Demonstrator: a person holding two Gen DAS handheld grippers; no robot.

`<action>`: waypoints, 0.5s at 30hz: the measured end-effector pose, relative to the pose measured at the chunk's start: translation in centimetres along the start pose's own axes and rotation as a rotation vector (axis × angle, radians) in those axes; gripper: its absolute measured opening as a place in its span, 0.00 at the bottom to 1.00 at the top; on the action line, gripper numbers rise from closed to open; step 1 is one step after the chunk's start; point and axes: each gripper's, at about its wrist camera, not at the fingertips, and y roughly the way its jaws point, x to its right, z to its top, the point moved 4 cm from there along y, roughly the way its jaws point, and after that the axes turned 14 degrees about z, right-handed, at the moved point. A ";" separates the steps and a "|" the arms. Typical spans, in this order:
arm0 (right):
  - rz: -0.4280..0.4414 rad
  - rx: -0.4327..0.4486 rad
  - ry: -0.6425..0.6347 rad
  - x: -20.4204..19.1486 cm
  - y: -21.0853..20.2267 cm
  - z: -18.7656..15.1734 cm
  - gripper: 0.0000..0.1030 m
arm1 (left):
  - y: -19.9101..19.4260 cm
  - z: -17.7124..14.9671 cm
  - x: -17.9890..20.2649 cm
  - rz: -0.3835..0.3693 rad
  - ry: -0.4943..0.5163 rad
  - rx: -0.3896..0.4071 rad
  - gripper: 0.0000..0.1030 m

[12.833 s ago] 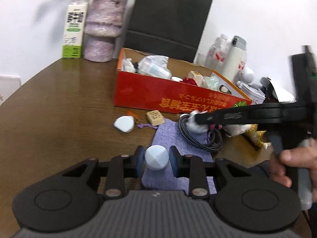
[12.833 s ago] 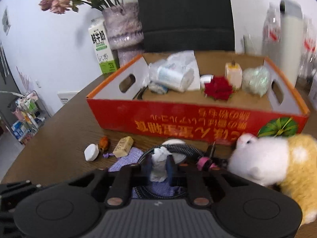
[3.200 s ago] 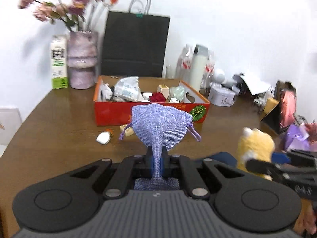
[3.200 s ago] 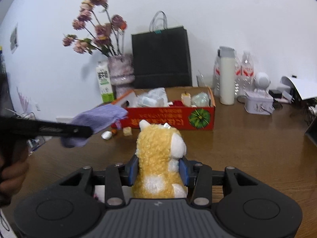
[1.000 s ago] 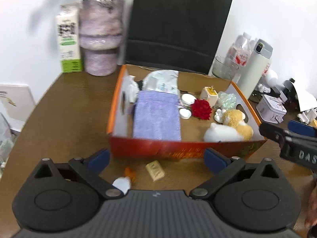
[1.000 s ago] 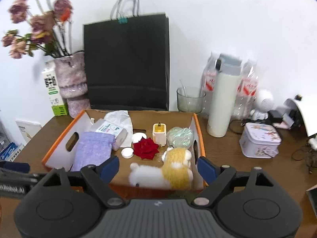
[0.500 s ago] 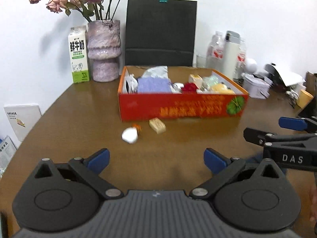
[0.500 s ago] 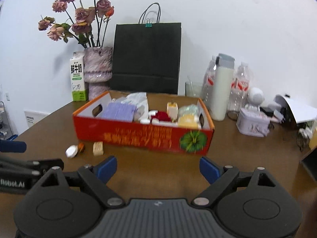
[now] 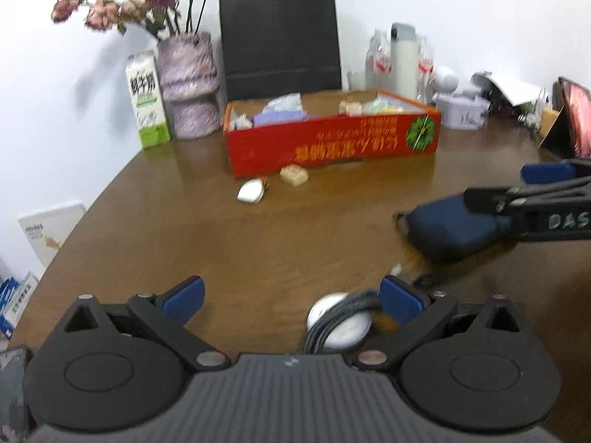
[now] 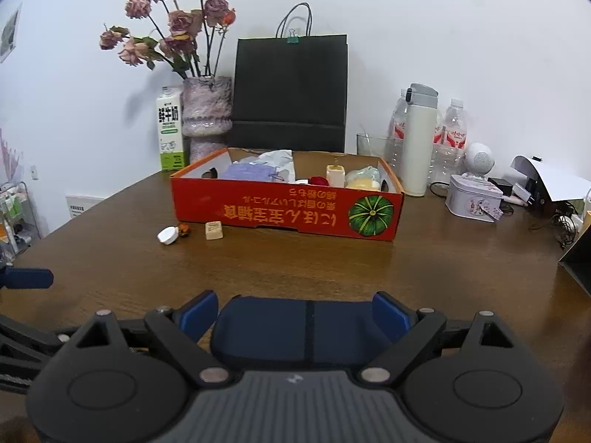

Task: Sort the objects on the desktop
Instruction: 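Grasp the black braided cable with the left gripper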

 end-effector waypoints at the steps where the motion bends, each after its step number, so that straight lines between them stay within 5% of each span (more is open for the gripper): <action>1: 0.003 0.000 -0.004 -0.2 -0.1 -0.1 0.88 | 0.1 -0.3 -0.2 -0.009 -0.006 -0.015 1.00; 5: 0.029 -0.005 -0.024 -0.9 -0.2 -0.4 0.88 | 0.2 -1.1 -0.3 -0.037 -0.021 -0.062 0.99; 11: 0.051 0.000 -0.053 -0.8 -0.6 -0.5 0.88 | 0.6 -1.7 -0.3 -0.066 -0.047 -0.158 0.79; 13: 0.052 0.012 -0.054 -0.1 -1.0 -0.5 0.85 | 0.3 -1.6 -0.2 -0.078 -0.054 -0.162 0.59; 15: 0.093 0.005 -0.026 0.7 -1.1 -0.5 0.67 | 0.0 -1.4 0.3 -0.096 -0.043 -0.140 0.34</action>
